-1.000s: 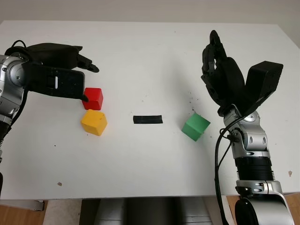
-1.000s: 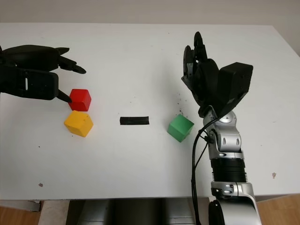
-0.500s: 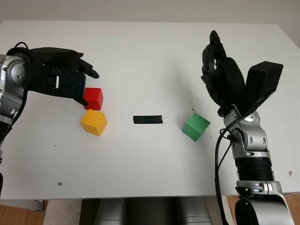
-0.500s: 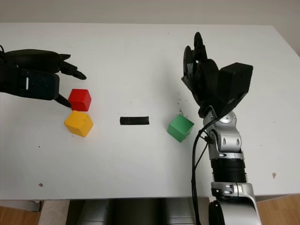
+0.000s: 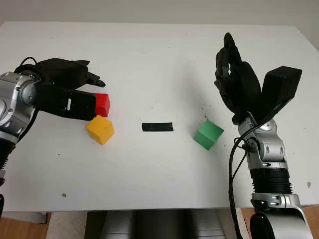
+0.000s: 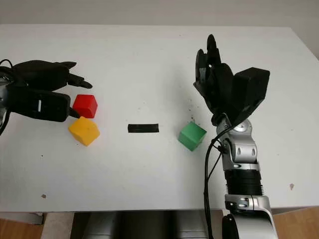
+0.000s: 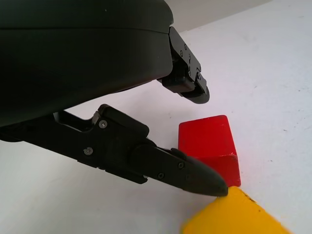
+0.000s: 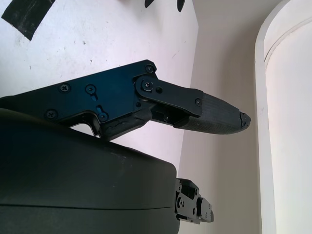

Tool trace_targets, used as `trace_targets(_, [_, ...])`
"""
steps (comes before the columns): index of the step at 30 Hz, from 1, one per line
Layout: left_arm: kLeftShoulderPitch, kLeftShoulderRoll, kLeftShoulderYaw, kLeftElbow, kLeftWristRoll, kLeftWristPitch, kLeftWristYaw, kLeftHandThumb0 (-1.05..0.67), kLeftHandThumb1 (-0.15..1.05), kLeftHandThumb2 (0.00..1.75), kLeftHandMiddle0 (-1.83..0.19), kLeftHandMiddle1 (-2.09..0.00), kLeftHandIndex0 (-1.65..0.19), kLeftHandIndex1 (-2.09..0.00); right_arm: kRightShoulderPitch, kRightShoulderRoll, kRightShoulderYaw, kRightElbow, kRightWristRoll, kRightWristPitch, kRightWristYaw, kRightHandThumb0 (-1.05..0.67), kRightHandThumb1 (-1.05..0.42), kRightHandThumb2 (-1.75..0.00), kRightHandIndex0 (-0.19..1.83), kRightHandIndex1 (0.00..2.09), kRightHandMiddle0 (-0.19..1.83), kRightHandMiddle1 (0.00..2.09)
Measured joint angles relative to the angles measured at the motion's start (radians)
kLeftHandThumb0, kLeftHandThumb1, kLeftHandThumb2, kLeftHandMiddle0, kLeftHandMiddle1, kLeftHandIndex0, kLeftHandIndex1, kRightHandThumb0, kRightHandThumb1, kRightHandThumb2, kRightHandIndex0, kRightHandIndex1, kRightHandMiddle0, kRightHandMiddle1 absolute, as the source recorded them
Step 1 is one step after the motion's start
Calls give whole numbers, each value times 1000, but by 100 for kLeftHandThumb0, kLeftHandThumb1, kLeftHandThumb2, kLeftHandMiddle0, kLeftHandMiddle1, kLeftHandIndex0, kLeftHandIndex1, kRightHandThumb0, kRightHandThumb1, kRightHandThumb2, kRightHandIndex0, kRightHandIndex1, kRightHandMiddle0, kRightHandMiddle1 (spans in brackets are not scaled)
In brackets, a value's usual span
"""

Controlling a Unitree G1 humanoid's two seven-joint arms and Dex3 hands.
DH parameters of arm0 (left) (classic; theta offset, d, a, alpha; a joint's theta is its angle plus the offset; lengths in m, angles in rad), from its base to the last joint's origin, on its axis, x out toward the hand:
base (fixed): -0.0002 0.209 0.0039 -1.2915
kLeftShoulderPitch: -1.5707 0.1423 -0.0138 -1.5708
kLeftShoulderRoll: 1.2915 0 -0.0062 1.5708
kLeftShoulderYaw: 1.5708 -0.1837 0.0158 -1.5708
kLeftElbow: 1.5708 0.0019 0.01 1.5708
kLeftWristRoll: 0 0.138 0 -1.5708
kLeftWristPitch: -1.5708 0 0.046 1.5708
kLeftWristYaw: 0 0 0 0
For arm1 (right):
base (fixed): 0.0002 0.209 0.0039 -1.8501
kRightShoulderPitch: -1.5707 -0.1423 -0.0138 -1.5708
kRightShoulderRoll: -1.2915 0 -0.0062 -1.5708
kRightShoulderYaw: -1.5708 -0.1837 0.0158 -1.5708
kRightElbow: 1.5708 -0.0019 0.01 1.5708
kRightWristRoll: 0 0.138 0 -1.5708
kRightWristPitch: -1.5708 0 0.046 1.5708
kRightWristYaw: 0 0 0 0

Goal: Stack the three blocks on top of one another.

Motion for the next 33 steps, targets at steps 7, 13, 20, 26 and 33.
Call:
trace_targets(7, [13,-15,-1,9,11,-13,55,-64,92,6,-4,-7,-51,-32,1,0,0,-1,0,0,-2,-73,-105,-70,-19,0,-19,0])
trace_targets(13, [38,-40,-1,21,9,-24,121,-55,91,6,-14,-6,-28,-109,1,0,0,0,6,0,0,-73,-105,-71,-19,0,-19,0])
trace_targets(20, [40,-40,-1,30,13,-40,133,-46,98,6,-21,-6,-33,-132,1,0,0,-1,6,0,-4,-73,-105,-70,-19,0,-19,0])
trace_targets(26, [40,-39,-1,44,15,-72,144,-38,102,6,-24,-6,-26,-150,1,0,0,-1,5,0,-8,-73,-105,-70,-19,0,-19,0])
trace_targets(33, [39,-37,-1,51,46,-105,164,-38,101,5,-25,-6,-26,-145,1,1,0,-1,6,1,-15,-74,-105,-69,-19,0,-19,0])
